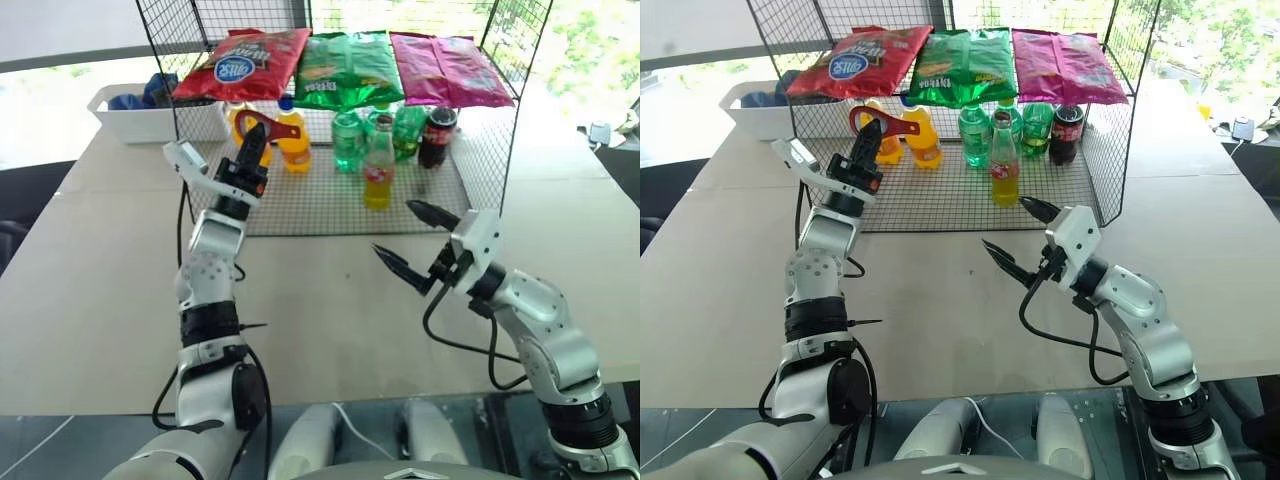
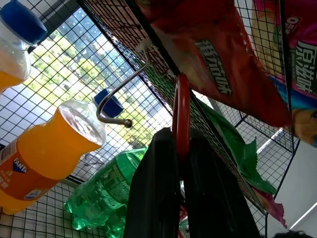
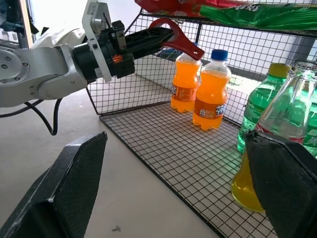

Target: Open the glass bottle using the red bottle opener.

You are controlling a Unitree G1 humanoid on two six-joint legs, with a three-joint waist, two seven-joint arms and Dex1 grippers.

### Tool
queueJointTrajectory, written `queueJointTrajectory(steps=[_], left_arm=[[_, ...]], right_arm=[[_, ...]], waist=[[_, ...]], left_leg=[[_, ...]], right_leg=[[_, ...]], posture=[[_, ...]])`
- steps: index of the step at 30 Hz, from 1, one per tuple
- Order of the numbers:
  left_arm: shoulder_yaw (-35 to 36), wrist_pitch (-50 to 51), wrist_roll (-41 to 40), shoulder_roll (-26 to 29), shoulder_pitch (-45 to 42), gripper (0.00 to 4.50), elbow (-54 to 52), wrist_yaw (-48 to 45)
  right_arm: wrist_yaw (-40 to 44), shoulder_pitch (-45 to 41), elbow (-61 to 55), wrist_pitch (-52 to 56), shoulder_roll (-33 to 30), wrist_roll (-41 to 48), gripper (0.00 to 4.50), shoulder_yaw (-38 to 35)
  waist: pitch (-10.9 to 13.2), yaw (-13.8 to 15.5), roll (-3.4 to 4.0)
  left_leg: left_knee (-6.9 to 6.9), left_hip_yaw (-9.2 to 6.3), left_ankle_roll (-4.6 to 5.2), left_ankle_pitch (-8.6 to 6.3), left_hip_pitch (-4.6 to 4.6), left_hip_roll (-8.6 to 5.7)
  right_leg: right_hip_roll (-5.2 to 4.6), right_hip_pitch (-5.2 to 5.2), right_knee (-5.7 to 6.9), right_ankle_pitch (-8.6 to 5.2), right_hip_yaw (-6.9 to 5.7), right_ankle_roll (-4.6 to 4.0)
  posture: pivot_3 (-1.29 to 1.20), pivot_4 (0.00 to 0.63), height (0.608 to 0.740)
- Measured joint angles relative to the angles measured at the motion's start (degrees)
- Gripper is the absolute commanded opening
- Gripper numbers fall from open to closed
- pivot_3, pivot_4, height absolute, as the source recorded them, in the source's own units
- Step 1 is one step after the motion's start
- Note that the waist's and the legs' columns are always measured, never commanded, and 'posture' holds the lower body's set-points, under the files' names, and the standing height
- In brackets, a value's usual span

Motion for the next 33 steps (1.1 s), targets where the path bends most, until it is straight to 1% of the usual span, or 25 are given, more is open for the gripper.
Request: queueJointTrajectory(steps=[5,10,12,16,17,18,20,21,23,26,28,31,33], left_arm=[[0.98,0.01,-0.16,0.03,0.02,0.08,0.00,0.09],[0.39,1.62,-0.47,0.03,1.23,0.08,-0.99,-0.63],[-1.44,3.45,-0.52,0.39,3.08,0.08,-2.89,-2.42],[-6.82,11.99,-2.77,2.88,8.13,0.08,-8.90,-8.80],[-7.31,12.59,-2.96,3.19,8.44,0.08,-9.35,-9.28],[-9.18,16.40,-4.25,5.07,9.87,0.08,-11.55,-11.63],[-10.89,19.41,-5.16,6.53,11.13,0.08,-13.44,-13.82],[-13.48,23.09,-6.10,9.18,13.01,0.08,-16.01,-16.85],[-15.26,25.43,-6.14,10.30,13.74,0.08,-17.11,-18.87],[-18.07,28.50,-6.05,12.81,14.31,0.08,-18.12,-22.48],[-22.26,30.80,-4.98,16.76,15.07,0.08,-19.65,-26.66],[-25.87,31.79,-3.06,18.30,15.24,0.08,-19.86,-30.02],[-26.63,32.22,-2.56,18.39,15.00,0.08,-19.73,-31.55]], right_arm=[[0.01,0.00,0.35,-0.02,0.02,-0.05,4.50,0.00],[0.02,0.00,0.66,-0.02,-0.03,-0.26,4.50,-0.02],[0.05,-0.01,0.70,0.00,-0.18,-0.36,4.50,-0.02],[0.22,-0.03,0.71,1.70,-0.84,-0.14,4.50,0.16],[0.24,-0.01,0.71,1.98,-0.96,-0.08,4.50,0.21],[0.24,0.10,0.42,4.55,-1.42,0.84,4.50,0.38],[0.04,0.61,-0.04,7.94,-1.98,2.02,4.50,0.43],[-0.27,1.47,-1.49,13.65,-2.86,4.58,4.50,0.46],[-0.60,1.95,-2.75,18.92,-3.35,7.75,4.50,0.38],[-0.80,2.14,-6.73,30.12,-5.53,16.40,4.50,-0.28],[-1.03,2.14,-8.48,38.31,-7.54,23.94,4.50,-1.51],[-1.56,2.01,-8.96,43.99,-8.53,29.98,4.50,-3.13],[-2.70,1.76,-9.43,45.71,-8.33,32.61,4.50,-3.98]], waist=[[0.00,0.00,-0.01],[-0.01,-0.01,-0.01],[-0.01,-0.03,-0.01],[-0.01,-0.09,-0.01],[-0.01,-0.09,-0.01],[-0.01,-0.10,-0.01],[-0.01,-0.09,0.00],[-0.01,-0.11,0.00],[-0.01,-0.01,0.00],[-0.01,0.03,0.01],[-0.01,0.01,0.01],[0.00,0.14,0.02],[0.00,0.12,0.02]], left_leg=[[0.01,0.01,0.00,0.00,0.01,0.00],[0.01,0.03,0.00,0.00,0.01,0.00],[0.00,0.03,0.00,0.00,0.01,0.00],[0.00,0.05,0.00,0.00,0.03,0.01],[0.01,0.05,0.00,0.00,0.04,0.01],[0.00,0.05,0.00,0.00,0.05,0.03],[0.00,0.06,0.00,0.00,0.06,0.03],[-0.02,0.07,0.00,0.00,0.06,0.04],[-0.01,0.07,0.00,0.00,0.06,0.04],[-0.01,0.08,0.00,0.00,0.08,0.04],[-0.04,0.09,0.01,-0.01,0.09,0.04],[-0.04,0.11,0.01,-0.01,0.08,0.04],[-0.05,0.10,0.01,-0.01,0.08,0.04]], right_leg=[[0.00,0.00,0.03,0.00,0.02,0.00],[0.00,0.00,0.03,0.00,0.04,0.00],[0.00,0.00,0.04,0.00,0.05,0.00],[0.02,-0.01,0.09,0.00,0.08,-0.01],[0.02,-0.01,0.10,0.00,0.09,-0.01],[0.04,-0.01,0.12,-0.01,0.10,-0.01],[0.04,-0.01,0.14,-0.01,0.11,-0.02],[0.05,-0.01,0.13,-0.01,0.15,-0.02],[0.05,-0.01,0.13,-0.01,0.15,-0.03],[0.03,0.00,0.13,-0.01,0.16,-0.03],[0.02,0.00,0.12,-0.02,0.18,-0.03],[0.01,0.00,0.11,-0.02,0.19,-0.03],[-0.01,0.00,0.11,-0.02,0.19,-0.03]], posture=[[0.00,0.150,0.740],[0.00,0.150,0.740],[0.00,0.150,0.740],[0.00,0.150,0.740],[0.00,0.150,0.740],[0.00,0.150,0.740],[0.00,0.150,0.740],[0.00,0.150,0.740],[0.00,0.150,0.740],[0.00,0.150,0.740],[0.00,0.150,0.740],[0.00,0.150,0.740],[0.00,0.150,0.740]])
